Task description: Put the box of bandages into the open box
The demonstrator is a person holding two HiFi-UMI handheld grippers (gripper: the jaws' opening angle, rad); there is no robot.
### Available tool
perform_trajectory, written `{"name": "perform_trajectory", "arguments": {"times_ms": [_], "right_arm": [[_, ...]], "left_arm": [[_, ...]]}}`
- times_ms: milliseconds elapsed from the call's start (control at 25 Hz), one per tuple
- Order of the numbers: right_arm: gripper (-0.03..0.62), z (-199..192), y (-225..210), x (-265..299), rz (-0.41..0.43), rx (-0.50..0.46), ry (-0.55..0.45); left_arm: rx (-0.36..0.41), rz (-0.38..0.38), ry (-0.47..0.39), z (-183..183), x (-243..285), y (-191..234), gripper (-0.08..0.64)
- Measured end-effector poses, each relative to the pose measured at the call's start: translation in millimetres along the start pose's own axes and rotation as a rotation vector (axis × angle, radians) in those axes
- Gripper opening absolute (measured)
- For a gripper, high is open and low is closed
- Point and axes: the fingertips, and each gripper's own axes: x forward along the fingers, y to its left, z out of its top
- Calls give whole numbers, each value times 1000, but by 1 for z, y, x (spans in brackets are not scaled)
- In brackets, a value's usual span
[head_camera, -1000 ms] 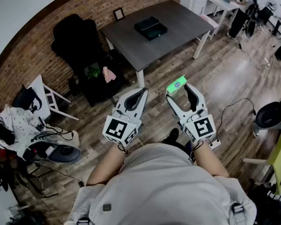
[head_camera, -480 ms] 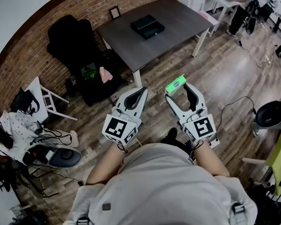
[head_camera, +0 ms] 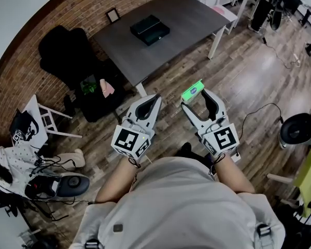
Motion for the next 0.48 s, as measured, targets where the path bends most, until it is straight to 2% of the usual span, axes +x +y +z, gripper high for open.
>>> {"name": "perform_trajectory", "arguments": {"times_ms": [200,480], "right_arm": [[298,-8,-64,-3,-8,15,-2],[298,-14,-121,-13,11,15,13]], "left_arm": [[-1,-11,5,-10,63,-11,15],[-2,6,16,-17,120,-26,15]]}}
